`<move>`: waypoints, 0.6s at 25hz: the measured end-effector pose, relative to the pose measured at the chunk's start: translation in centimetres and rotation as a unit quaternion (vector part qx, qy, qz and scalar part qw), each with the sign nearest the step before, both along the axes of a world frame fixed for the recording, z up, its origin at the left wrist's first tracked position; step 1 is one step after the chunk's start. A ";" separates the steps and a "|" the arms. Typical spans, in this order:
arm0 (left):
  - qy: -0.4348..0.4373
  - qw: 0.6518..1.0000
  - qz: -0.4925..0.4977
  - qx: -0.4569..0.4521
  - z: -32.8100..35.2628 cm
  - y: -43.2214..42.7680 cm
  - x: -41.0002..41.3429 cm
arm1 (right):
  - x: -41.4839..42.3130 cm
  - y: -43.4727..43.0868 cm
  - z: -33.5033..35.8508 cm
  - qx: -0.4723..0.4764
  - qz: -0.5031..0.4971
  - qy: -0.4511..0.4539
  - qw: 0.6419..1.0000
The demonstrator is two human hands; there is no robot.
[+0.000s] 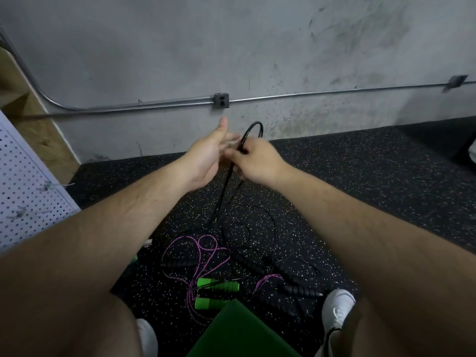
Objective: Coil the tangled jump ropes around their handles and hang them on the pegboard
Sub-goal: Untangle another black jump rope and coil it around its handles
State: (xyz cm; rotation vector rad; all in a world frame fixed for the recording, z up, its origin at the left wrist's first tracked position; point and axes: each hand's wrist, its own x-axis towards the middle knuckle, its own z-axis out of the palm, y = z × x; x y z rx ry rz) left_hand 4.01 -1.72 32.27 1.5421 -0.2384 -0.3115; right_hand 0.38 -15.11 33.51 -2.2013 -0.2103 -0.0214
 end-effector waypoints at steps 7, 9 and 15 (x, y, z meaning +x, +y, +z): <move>-0.121 0.964 -0.017 0.235 -2.1 1.2 -1.3 | 2.0 -3.4 1.7 0.222 -0.042 0.022 0.974; -0.105 0.988 0.042 0.103 -0.7 0.9 -0.7 | 1.6 -3.3 0.1 0.180 0.047 0.110 0.976; -0.043 0.995 0.032 -0.087 1.6 0.5 0.0 | -0.4 1.0 -3.2 -0.007 0.062 0.078 0.995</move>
